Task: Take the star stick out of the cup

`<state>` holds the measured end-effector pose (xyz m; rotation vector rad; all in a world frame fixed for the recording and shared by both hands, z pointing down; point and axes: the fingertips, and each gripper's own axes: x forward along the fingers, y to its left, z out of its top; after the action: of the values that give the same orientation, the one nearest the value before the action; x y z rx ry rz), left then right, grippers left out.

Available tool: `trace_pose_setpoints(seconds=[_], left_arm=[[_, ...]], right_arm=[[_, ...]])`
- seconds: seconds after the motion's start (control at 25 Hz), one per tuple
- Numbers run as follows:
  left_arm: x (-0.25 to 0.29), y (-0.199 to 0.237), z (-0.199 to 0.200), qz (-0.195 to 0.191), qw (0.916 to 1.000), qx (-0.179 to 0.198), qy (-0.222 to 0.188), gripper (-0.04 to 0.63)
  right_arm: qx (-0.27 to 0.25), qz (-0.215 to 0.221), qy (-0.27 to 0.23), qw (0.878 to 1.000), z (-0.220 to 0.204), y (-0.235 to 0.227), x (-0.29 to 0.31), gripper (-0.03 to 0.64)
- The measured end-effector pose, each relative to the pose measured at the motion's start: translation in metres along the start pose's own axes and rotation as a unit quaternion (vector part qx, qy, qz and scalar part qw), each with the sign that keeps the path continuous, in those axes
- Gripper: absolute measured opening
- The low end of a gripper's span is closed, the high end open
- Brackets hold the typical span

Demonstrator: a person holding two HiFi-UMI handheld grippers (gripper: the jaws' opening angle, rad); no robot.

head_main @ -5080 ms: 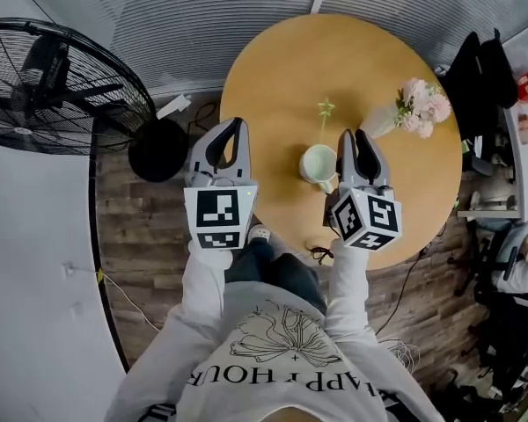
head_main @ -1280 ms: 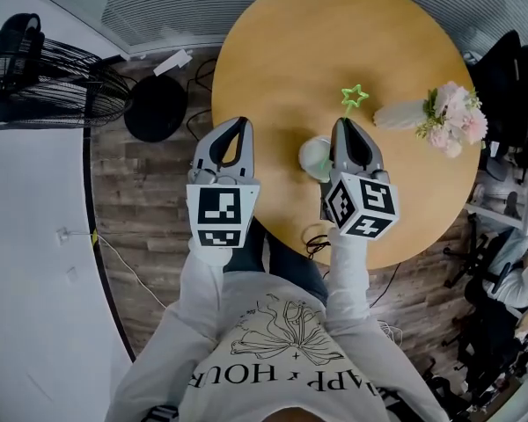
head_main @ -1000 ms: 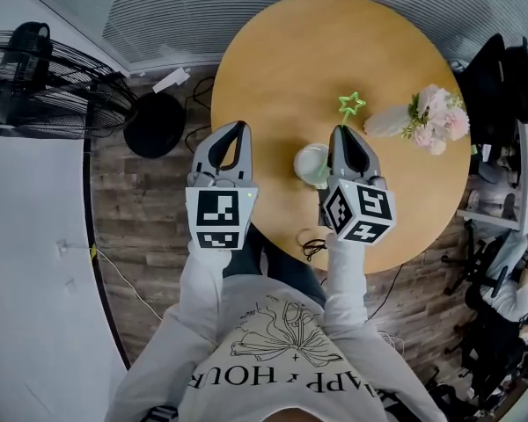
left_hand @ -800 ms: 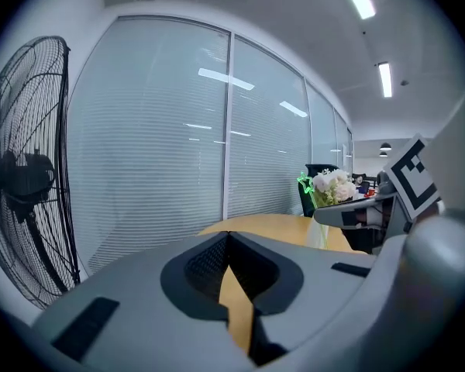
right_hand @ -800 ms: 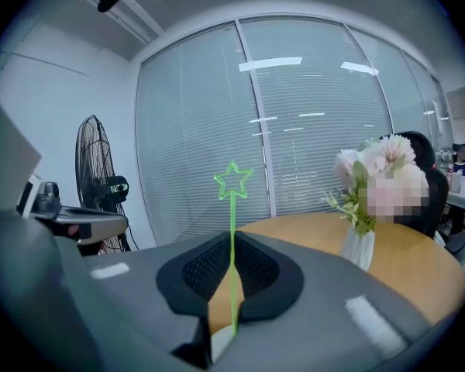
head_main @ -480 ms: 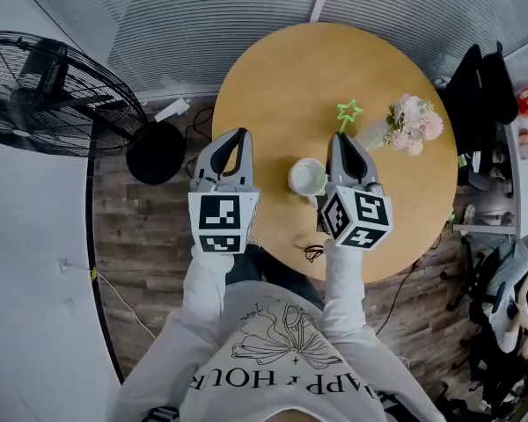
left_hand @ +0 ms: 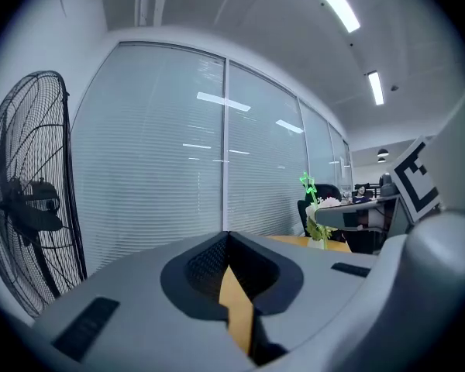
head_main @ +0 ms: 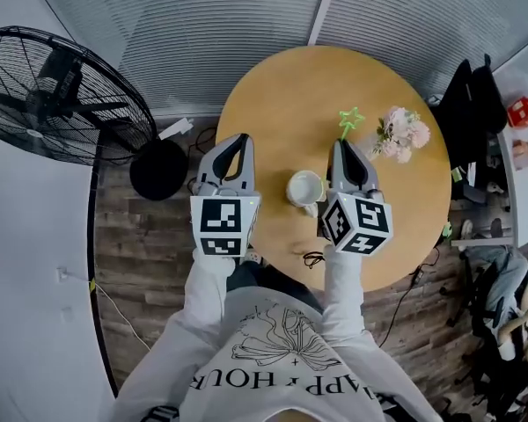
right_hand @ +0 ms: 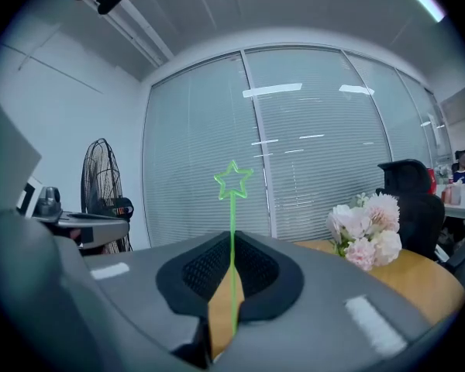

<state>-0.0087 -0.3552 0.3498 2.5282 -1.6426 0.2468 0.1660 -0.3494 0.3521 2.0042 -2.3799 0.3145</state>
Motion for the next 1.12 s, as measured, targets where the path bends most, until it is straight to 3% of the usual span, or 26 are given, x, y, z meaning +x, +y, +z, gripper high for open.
trace_pose_setpoints(seconds=[1.12], left_arm=[[-0.021, 0.007, 0.054, 0.03, 0.9976, 0.017, -0.06, 0.006]], right_arm=[[-0.004, 0.024, -0.059, 0.998, 0.054, 0.011, -0.011, 0.025]])
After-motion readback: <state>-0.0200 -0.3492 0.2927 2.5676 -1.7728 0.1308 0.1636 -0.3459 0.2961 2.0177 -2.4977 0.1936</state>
